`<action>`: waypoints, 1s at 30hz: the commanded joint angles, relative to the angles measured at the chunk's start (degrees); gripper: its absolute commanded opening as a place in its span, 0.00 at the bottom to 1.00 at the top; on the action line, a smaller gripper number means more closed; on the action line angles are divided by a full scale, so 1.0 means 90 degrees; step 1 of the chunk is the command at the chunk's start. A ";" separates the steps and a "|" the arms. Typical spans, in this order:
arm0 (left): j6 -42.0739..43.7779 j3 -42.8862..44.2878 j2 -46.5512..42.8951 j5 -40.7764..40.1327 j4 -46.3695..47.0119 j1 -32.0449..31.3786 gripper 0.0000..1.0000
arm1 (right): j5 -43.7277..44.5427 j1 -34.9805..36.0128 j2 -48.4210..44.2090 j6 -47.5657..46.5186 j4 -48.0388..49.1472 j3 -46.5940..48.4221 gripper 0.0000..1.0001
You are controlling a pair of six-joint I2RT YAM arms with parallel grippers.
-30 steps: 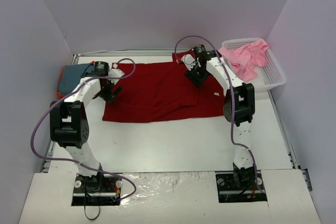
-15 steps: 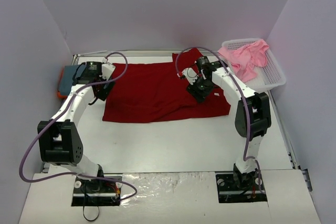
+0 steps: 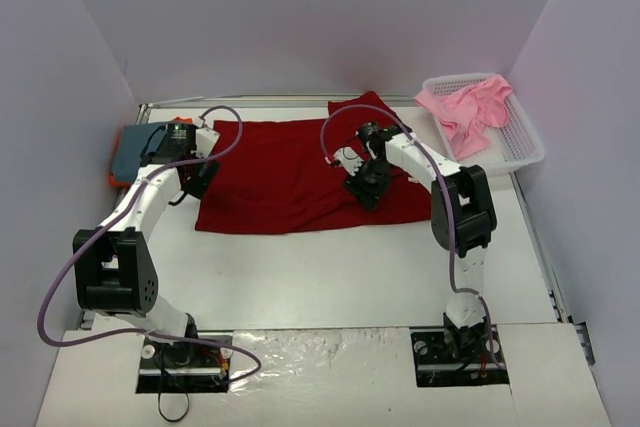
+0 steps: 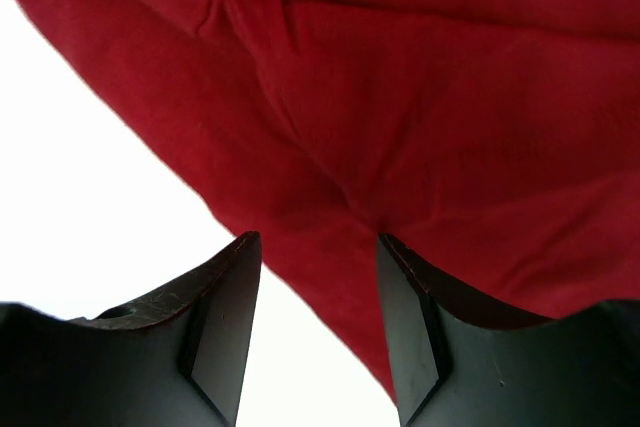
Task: Fold and stack the t-shirts
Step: Fold the flattened tshirt in 1/3 of the way
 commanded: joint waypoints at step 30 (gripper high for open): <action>-0.0127 -0.0630 -0.0472 -0.0215 0.0356 0.0005 0.94 | 0.0489 0.0373 0.0512 0.0133 -0.0276 0.1954 0.00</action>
